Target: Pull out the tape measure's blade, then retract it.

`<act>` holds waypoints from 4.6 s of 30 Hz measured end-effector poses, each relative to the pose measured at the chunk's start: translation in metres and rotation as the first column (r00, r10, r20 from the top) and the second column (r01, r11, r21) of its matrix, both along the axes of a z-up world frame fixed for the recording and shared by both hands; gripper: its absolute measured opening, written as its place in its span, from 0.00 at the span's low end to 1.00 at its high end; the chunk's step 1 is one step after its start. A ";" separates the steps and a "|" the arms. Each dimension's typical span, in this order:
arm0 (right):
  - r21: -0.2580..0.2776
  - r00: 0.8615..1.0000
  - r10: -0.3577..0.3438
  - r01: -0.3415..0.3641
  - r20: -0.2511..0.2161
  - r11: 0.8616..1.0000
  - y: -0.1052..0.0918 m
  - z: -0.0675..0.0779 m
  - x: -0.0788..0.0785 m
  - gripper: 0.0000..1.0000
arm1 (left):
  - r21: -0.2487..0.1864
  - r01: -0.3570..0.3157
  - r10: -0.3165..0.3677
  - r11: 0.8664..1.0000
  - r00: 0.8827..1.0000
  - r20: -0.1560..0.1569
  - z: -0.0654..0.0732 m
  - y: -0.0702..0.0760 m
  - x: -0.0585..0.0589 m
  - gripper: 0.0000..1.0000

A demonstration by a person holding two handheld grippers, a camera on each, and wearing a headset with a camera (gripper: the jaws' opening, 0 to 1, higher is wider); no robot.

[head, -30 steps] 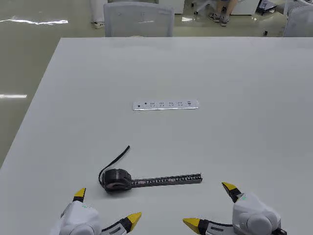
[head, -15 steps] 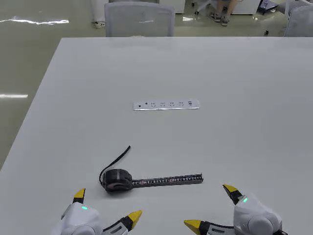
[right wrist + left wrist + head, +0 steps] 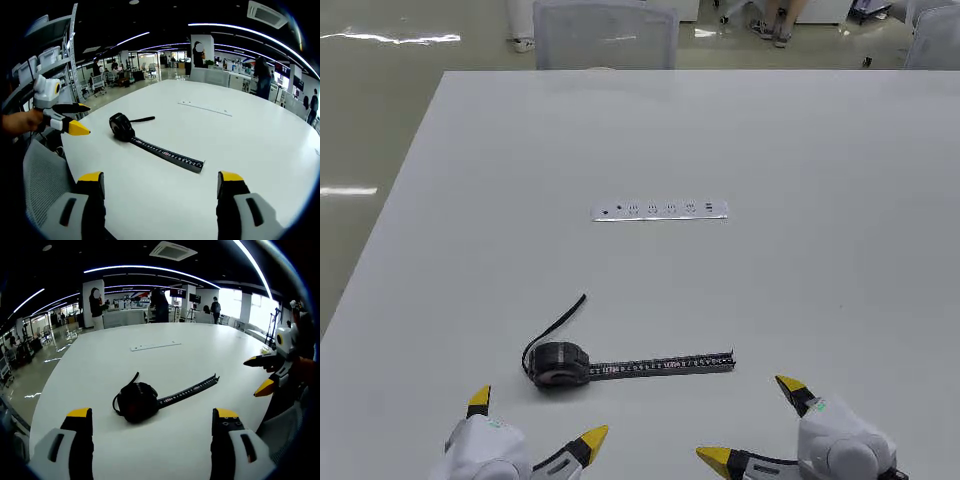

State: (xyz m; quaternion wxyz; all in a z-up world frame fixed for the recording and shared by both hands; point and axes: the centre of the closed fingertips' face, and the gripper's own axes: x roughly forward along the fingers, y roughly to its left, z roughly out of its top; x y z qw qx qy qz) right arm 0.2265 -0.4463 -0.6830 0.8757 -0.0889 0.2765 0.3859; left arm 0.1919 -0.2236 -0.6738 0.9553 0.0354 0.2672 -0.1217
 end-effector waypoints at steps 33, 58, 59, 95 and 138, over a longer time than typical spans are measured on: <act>-0.007 0.991 0.135 -0.135 -0.004 0.991 -0.006 -0.010 0.017 0.87 | -0.017 -0.083 0.084 0.996 0.996 0.012 -0.017 0.000 0.022 0.98; -0.075 0.935 0.356 -0.355 -0.007 0.932 -0.010 -0.026 0.046 0.81 | -0.014 -0.118 0.118 0.993 0.993 -0.004 -0.036 0.002 0.033 0.99; -0.078 0.934 0.358 -0.358 -0.007 0.931 -0.011 -0.027 0.047 0.80 | -0.016 -0.117 0.117 0.993 0.993 -0.007 -0.037 0.001 0.033 0.99; -0.062 0.819 0.574 -0.574 -0.024 0.816 -0.008 -0.060 0.081 0.52 | -0.033 -0.225 0.225 0.974 0.974 -0.006 -0.062 0.005 0.073 0.83; -0.070 0.717 0.695 -0.697 -0.054 0.714 0.000 -0.100 0.104 0.17 | -0.043 -0.322 0.322 0.946 0.947 0.000 -0.080 0.019 0.094 0.75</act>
